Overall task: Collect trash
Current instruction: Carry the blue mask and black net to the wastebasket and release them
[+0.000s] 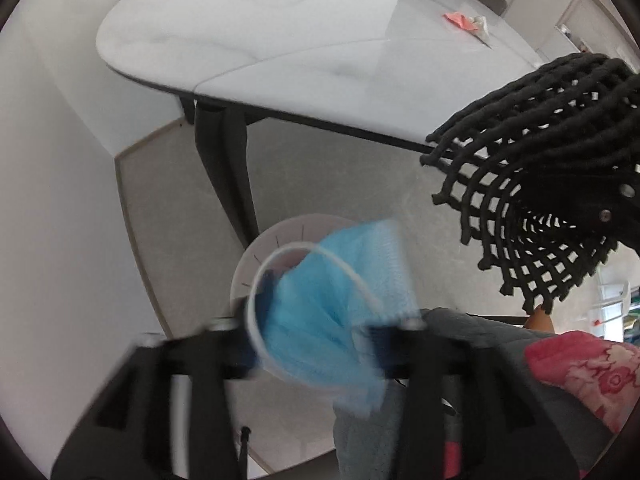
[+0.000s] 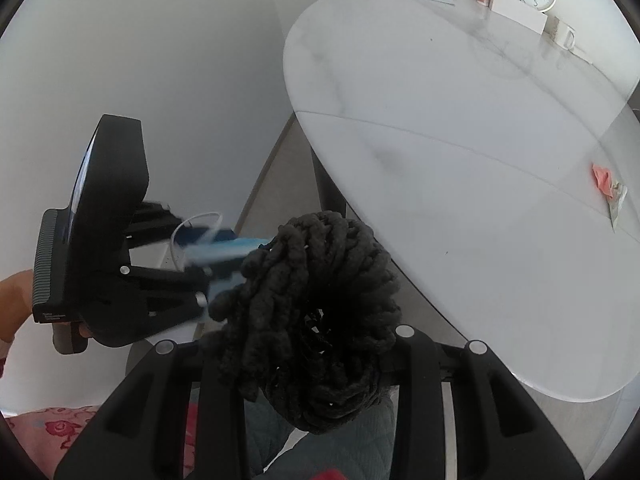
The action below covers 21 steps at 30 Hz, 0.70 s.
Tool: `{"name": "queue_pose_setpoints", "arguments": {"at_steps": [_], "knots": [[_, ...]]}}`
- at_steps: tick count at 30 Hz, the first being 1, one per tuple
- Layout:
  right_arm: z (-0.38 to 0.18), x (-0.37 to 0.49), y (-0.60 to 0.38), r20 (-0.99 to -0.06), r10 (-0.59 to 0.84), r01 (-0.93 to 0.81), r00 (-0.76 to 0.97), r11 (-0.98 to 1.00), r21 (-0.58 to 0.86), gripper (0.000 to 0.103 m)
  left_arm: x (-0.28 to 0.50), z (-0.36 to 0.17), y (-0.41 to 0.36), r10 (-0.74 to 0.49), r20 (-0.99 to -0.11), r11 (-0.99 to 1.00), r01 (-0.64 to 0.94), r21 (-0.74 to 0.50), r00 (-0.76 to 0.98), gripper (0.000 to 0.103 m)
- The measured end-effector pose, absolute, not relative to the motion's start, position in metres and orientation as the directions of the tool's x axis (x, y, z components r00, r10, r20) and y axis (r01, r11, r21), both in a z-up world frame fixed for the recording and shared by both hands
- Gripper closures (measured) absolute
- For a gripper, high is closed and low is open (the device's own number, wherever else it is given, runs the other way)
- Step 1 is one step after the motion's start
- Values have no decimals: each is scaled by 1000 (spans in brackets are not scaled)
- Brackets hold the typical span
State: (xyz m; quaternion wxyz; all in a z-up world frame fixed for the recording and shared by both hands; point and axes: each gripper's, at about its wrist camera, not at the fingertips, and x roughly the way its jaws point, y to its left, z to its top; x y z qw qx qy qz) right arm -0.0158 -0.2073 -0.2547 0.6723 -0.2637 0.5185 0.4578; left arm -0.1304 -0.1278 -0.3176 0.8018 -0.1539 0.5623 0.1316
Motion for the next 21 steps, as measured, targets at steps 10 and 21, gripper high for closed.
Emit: {"name": "queue_pose_setpoints", "arguments": {"at_steps": [10,21], "knots": [[-266,-13,-202,-941,333,-882,64,460,102,68,-131,-297,-142,55,-939,945,-321,-61,340,24],[-277,-29,-174,-929,368,-927,-28,339,162,66,-164,-225,-152,112,-897,933,-356,-52,427,11]]}}
